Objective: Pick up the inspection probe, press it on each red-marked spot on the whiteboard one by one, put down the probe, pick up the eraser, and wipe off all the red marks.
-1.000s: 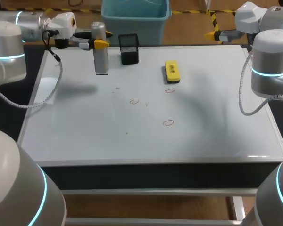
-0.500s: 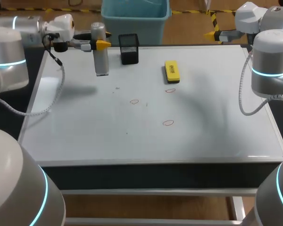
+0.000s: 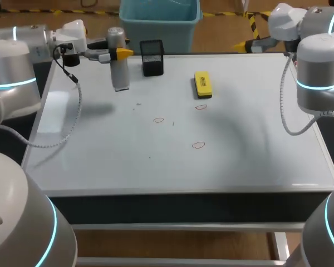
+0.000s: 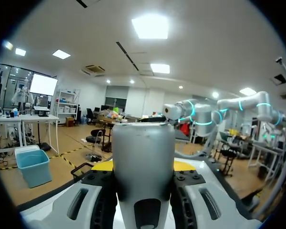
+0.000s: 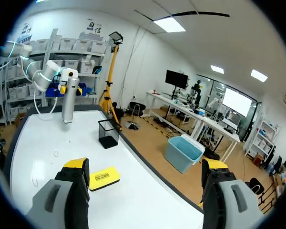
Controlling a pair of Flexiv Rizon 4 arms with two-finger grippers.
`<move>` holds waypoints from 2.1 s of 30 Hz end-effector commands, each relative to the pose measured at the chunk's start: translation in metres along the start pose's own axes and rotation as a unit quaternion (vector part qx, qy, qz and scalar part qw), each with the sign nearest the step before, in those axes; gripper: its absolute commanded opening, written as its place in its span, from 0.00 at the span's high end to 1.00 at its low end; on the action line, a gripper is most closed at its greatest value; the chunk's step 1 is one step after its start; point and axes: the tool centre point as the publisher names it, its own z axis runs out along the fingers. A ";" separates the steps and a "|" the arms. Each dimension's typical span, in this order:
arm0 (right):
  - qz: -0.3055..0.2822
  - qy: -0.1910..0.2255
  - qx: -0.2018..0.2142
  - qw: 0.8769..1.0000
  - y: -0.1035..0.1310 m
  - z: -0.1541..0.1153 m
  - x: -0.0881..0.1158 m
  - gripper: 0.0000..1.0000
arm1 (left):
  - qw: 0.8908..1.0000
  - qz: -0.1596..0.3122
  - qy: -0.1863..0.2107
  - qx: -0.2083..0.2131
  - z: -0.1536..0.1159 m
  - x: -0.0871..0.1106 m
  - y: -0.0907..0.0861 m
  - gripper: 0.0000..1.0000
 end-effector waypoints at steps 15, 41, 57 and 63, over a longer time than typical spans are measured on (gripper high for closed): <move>-0.292 0.301 0.179 0.890 -0.027 0.041 0.049 0.00 | 0.990 0.001 -0.140 0.001 0.000 0.005 -0.002 1.00; -0.398 0.423 0.197 0.790 -0.068 0.071 0.085 0.00 | 0.990 0.001 -0.140 0.001 0.000 0.005 -0.002 1.00; -0.398 0.423 0.197 0.790 -0.068 0.071 0.085 0.00 | 0.990 0.001 -0.140 0.001 0.000 0.005 -0.002 1.00; -0.452 0.446 0.152 0.757 -0.058 0.085 0.101 0.00 | 0.990 0.001 -0.140 0.001 0.000 0.005 -0.002 1.00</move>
